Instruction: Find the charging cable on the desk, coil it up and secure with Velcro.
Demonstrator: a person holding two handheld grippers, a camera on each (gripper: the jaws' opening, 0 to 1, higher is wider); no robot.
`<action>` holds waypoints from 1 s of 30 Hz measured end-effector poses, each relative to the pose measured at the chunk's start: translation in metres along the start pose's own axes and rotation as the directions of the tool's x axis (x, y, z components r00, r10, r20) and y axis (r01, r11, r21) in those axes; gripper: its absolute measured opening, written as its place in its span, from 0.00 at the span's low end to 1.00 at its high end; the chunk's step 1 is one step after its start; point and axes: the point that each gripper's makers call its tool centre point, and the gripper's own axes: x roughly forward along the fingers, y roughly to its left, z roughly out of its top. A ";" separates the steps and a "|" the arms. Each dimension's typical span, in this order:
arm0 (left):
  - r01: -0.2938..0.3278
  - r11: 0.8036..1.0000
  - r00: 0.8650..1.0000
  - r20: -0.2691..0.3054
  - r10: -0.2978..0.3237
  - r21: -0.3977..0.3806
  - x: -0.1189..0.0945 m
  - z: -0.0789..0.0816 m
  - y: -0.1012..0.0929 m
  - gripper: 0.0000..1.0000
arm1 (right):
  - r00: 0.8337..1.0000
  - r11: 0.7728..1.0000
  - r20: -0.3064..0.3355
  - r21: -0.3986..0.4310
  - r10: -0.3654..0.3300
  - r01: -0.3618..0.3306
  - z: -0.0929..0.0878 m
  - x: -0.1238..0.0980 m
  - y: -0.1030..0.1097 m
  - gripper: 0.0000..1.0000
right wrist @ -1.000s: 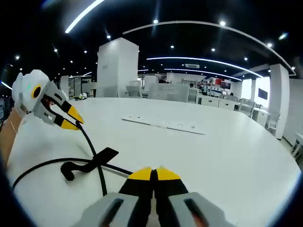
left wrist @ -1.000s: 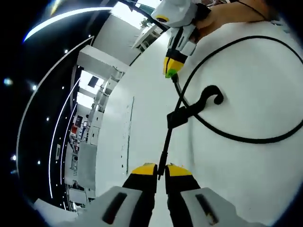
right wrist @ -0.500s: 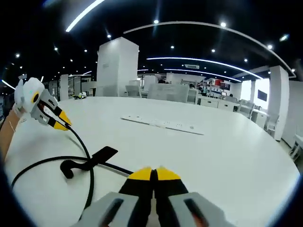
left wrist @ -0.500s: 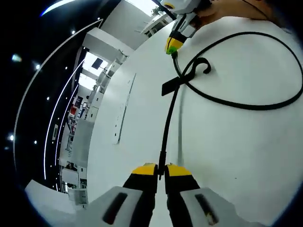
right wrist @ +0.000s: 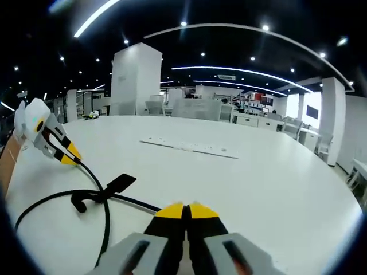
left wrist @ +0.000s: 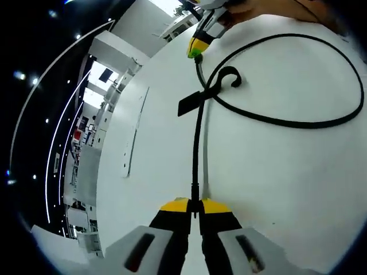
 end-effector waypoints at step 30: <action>-0.002 1.000 1.000 0.006 0.001 0.011 -0.003 -0.001 -0.001 0.07 | 0.861 0.715 -0.006 -0.554 0.508 -0.426 -0.001 -0.029 0.123 0.15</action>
